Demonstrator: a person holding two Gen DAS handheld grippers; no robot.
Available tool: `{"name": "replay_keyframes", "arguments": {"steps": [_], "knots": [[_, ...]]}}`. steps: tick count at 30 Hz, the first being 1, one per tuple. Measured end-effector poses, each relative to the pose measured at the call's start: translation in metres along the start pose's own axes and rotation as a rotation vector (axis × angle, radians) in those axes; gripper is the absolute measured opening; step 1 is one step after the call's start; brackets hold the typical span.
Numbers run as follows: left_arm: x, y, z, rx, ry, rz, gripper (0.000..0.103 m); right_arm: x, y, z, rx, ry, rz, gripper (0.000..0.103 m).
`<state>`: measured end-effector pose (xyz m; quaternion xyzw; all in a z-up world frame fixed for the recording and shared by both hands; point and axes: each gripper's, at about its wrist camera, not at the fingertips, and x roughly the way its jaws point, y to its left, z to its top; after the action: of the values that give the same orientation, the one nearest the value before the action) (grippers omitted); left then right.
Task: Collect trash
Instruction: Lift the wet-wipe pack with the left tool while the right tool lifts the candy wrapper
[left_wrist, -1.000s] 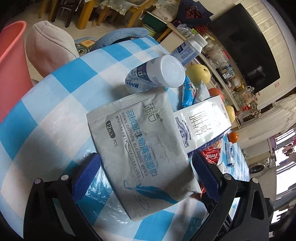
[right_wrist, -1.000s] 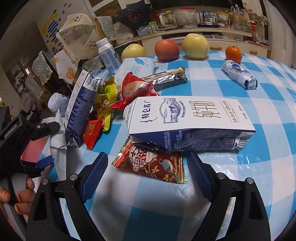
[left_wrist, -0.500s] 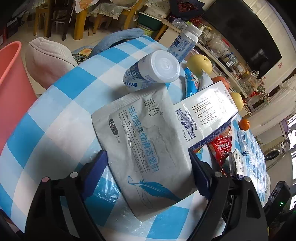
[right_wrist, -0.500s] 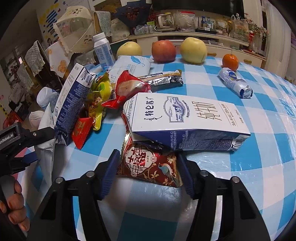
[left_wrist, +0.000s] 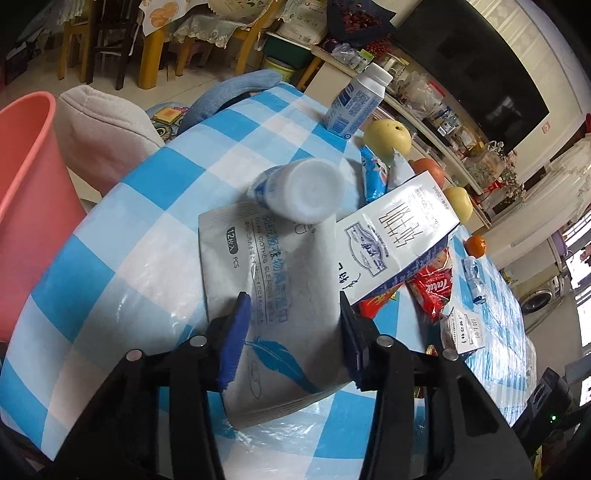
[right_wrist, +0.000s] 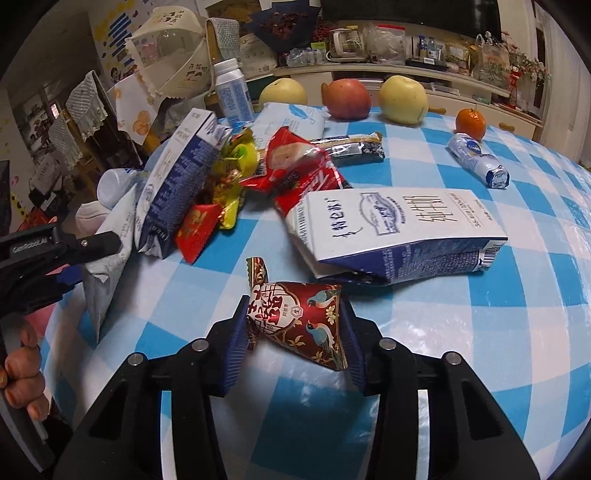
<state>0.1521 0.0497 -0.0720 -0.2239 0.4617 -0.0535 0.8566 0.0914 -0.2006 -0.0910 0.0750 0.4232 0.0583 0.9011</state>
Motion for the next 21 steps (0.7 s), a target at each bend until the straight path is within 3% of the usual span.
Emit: {"name": "replay_keyframes", "arguments": {"steps": [2,5,11,18,21], "knots": [[0.0,0.003,-0.001,0.009,0.012,0.003,0.054,-0.003,0.006,-0.004,-0.005,0.007,0.023,0.047],[0.0,0.008,-0.003,0.017,0.036,0.036,0.084,-0.006,0.016,-0.009,-0.028,0.012,0.043,0.047],[0.003,0.011,-0.009,0.071,0.036,0.091,0.095,-0.011,0.028,-0.012,-0.07,0.004,0.074,0.047],[0.016,-0.015,-0.025,0.234,0.023,0.259,0.096,-0.013,0.029,-0.01,-0.088,0.0,0.098,0.047],[0.014,-0.022,-0.029,0.282,0.011,0.26,0.08,-0.017,0.028,-0.009,-0.087,-0.008,0.108,0.047]]}}
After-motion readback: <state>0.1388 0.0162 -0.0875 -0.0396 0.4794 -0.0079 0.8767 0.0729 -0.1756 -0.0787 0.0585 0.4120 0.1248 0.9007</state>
